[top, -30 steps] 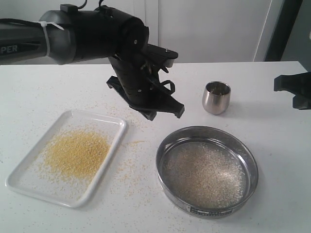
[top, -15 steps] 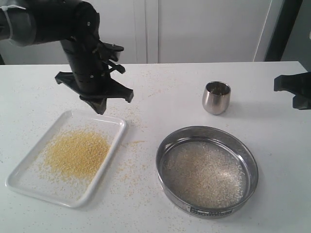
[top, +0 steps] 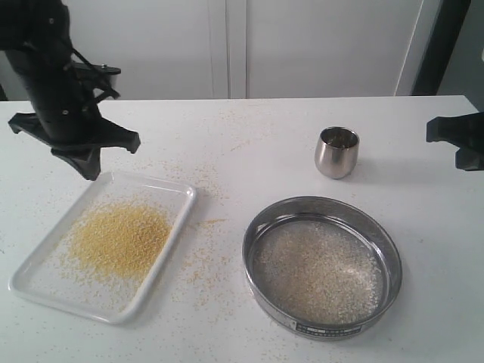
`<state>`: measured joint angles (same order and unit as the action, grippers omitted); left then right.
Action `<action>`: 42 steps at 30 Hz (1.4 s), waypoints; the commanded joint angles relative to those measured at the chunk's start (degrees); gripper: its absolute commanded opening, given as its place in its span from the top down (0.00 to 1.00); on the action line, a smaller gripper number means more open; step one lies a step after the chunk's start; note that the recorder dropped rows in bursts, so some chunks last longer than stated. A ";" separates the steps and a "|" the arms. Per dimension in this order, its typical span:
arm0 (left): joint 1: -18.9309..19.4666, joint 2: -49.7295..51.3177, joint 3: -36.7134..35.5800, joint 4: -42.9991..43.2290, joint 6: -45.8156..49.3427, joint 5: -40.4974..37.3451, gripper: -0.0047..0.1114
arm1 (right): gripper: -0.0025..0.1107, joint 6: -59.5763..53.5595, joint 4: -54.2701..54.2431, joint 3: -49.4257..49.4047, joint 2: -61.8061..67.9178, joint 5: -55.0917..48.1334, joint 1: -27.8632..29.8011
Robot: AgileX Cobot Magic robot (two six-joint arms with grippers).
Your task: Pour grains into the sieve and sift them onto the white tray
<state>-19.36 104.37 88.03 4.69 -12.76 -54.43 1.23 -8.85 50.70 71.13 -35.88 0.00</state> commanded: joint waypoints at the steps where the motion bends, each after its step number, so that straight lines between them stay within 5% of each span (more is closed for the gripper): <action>1: 5.18 -4.47 -4.65 -3.23 3.89 -0.72 0.96 | 0.98 0.10 0.09 -0.23 -0.39 0.43 0.36; 7: 12.39 -10.75 -11.52 -6.72 4.02 1.53 0.96 | 0.98 0.10 0.09 -0.23 -0.39 0.43 0.36; 14: 16.63 -18.47 -18.04 -6.72 2.15 3.50 0.96 | 0.98 0.10 0.09 -0.23 -0.39 0.43 0.36; 42: 16.90 -44.20 -39.27 -8.27 2.40 13.85 0.96 | 0.98 1.45 0.09 -0.23 -0.39 0.43 0.36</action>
<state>-2.66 63.29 50.24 -3.02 -10.20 -40.58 1.53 -8.85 50.70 71.13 -35.88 0.00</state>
